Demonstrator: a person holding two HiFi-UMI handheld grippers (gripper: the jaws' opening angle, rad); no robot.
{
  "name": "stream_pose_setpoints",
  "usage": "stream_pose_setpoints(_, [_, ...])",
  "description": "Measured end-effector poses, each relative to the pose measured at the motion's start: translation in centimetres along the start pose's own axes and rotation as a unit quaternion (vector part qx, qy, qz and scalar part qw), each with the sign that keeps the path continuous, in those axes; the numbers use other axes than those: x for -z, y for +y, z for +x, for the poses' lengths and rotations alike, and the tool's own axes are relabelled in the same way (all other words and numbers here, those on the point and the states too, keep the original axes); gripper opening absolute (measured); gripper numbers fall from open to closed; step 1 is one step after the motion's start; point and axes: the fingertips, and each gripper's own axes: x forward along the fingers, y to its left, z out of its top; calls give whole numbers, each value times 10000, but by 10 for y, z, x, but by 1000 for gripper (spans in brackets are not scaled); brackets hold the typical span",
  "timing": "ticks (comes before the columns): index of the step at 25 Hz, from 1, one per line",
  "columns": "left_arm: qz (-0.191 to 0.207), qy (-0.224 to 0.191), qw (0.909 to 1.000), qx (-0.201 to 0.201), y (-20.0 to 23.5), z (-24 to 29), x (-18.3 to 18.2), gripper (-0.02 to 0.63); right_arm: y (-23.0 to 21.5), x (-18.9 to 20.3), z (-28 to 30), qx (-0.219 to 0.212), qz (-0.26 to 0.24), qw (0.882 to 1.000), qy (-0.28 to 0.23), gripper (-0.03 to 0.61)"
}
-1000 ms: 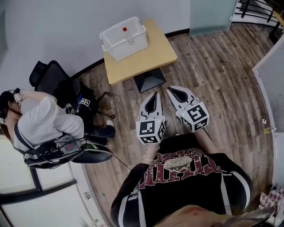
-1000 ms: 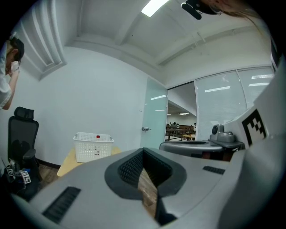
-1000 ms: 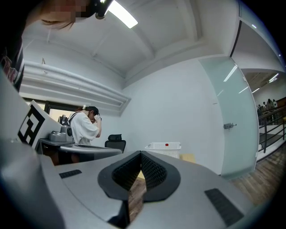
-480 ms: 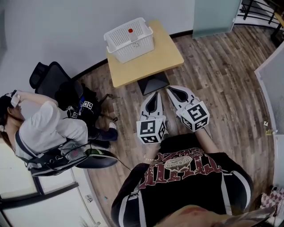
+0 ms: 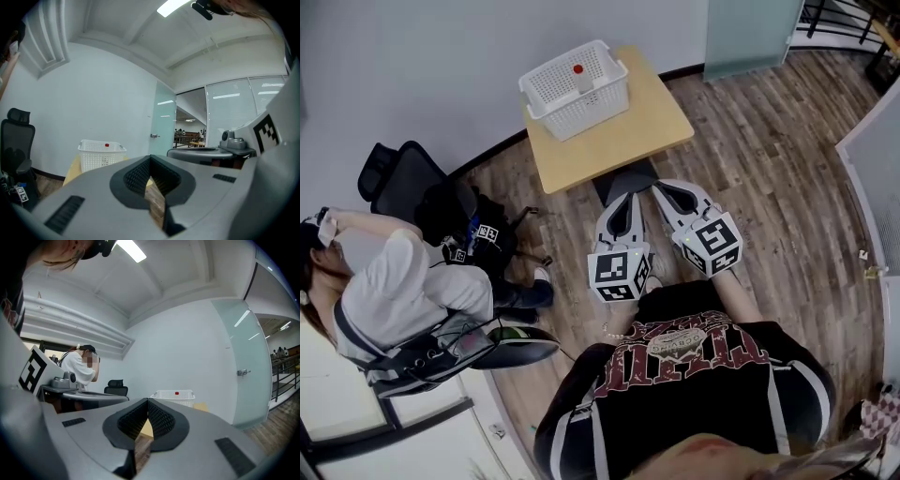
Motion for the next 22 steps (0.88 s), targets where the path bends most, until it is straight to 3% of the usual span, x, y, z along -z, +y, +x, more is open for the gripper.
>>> stream_pose_setpoints(13, [-14, 24, 10000, 48, 30, -4, 3, 32, 11, 3, 25, 121, -6, 9999, -43, 17])
stream_pose_setpoints(22, [-119, 24, 9997, -200, 49, 4, 1, 31, 12, 1, 48, -137, -51, 9999, 39, 17])
